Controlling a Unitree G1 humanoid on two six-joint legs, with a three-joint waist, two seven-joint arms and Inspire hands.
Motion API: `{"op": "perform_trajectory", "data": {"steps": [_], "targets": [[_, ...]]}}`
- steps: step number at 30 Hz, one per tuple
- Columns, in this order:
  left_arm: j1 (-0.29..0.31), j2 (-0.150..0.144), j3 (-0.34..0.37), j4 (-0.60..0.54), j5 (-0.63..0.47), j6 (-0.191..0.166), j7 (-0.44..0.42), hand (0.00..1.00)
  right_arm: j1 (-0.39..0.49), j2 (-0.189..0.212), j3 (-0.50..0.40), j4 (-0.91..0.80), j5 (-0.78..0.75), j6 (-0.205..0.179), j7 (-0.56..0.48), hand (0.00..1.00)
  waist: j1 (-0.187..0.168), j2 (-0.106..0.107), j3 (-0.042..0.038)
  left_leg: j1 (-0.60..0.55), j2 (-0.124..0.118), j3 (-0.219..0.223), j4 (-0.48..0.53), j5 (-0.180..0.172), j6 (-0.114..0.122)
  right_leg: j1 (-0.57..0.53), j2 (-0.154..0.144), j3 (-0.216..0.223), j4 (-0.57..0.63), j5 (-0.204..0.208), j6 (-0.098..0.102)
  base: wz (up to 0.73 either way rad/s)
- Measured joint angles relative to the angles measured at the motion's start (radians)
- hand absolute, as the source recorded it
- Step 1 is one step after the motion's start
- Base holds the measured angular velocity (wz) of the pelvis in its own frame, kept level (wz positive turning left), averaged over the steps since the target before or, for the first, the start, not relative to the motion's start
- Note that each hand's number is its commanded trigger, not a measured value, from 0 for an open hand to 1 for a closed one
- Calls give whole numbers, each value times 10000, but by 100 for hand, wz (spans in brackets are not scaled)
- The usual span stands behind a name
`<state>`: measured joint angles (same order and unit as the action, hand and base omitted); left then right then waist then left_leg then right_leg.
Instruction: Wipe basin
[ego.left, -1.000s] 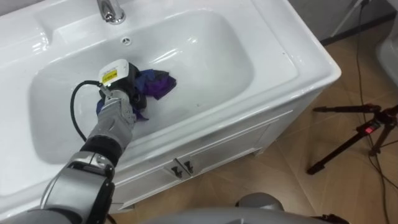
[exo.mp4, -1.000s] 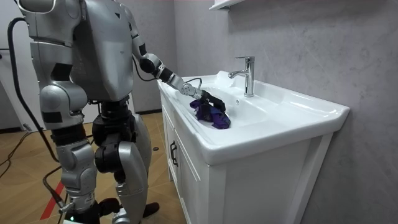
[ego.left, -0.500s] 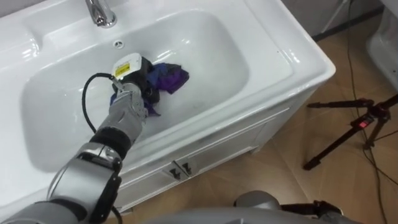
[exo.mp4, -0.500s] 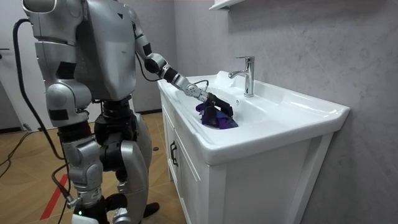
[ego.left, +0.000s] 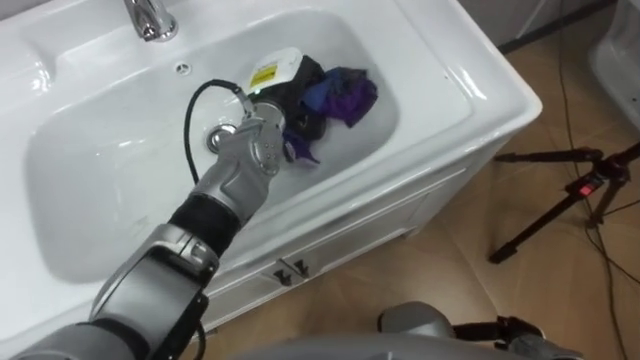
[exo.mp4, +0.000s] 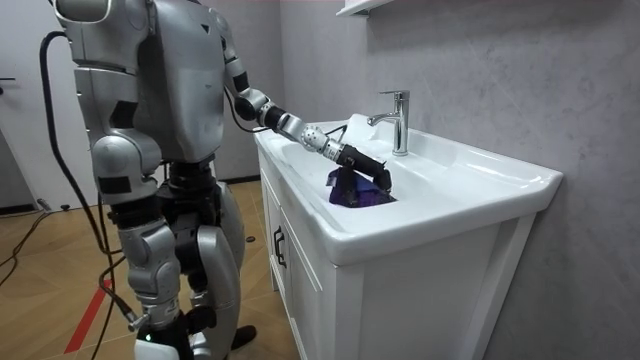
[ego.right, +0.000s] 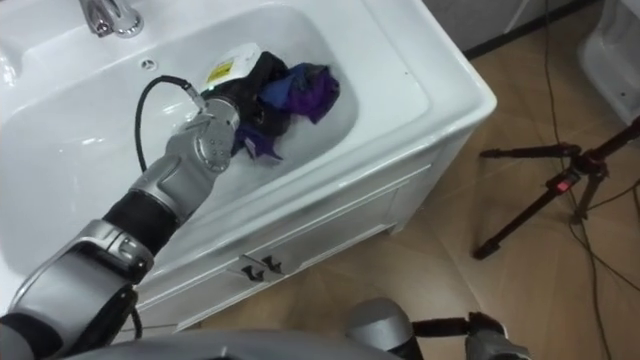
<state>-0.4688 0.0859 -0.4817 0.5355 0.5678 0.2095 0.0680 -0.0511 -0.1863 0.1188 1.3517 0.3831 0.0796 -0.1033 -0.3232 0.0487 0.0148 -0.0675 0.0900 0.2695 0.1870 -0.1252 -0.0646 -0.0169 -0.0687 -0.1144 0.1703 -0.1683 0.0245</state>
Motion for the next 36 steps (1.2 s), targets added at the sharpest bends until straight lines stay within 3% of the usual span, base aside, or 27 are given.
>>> {"op": "perform_trajectory", "data": {"steps": [7,12,21,26,29,32,33,34,36], "targets": [[3,-8,-63,-805,-407,3,-411,100,-73,5,170,-11,70,1,222,0,8,-64,42,39,0,-52,-10,-25,41,72,1,-65,1,1,1,2],[1,-90,-145,-844,-515,4,-567,100,4,5,262,-3,381,48,245,0,-3,-119,77,-26,2,-92,9,-24,42,92,-3,-217,-13,1,2,8],[6,-144,-148,-844,-545,98,-1021,100,27,31,251,-24,434,76,313,0,0,-109,71,-64,-4,-92,104,-14,59,83,-11,-232,-99,-13,19,1],[379,-49,-266,-611,-542,106,-1006,100,138,46,161,-11,401,93,295,0,7,-138,89,274,-18,-88,-39,-15,59,376,0,-226,-197,-12,17,-1],[727,32,-34,89,-536,-302,-872,100,289,56,-127,-25,253,101,295,0,179,-186,114,549,-4,-34,-221,-15,57,519,38,-99,-178,-12,17,-13],[1227,40,520,699,-524,-565,-727,100,618,84,-583,-424,175,87,220,0,316,-223,100,730,-7,66,-242,-16,56,647,42,19,-179,-12,18,-10],[1325,28,802,1147,-522,-800,-688,100,637,141,-713,-430,163,91,158,0,370,-244,102,800,-7,65,-250,-16,56,716,47,15,-191,-13,20,0],[1340,31,1101,1571,-521,-1022,-674,100,752,209,-904,-483,114,89,146,0,458,-271,43,826,-7,67,-251,-16,56,727,54,59,-197,-34,16,0],[1355,53,1456,1975,-518,-1181,-635,100,956,251,-1051,-733,9,90,130,0,593,-288,31,862,-8,69,-248,-16,56,730,75,144,-185,-69,4,-6]]}}
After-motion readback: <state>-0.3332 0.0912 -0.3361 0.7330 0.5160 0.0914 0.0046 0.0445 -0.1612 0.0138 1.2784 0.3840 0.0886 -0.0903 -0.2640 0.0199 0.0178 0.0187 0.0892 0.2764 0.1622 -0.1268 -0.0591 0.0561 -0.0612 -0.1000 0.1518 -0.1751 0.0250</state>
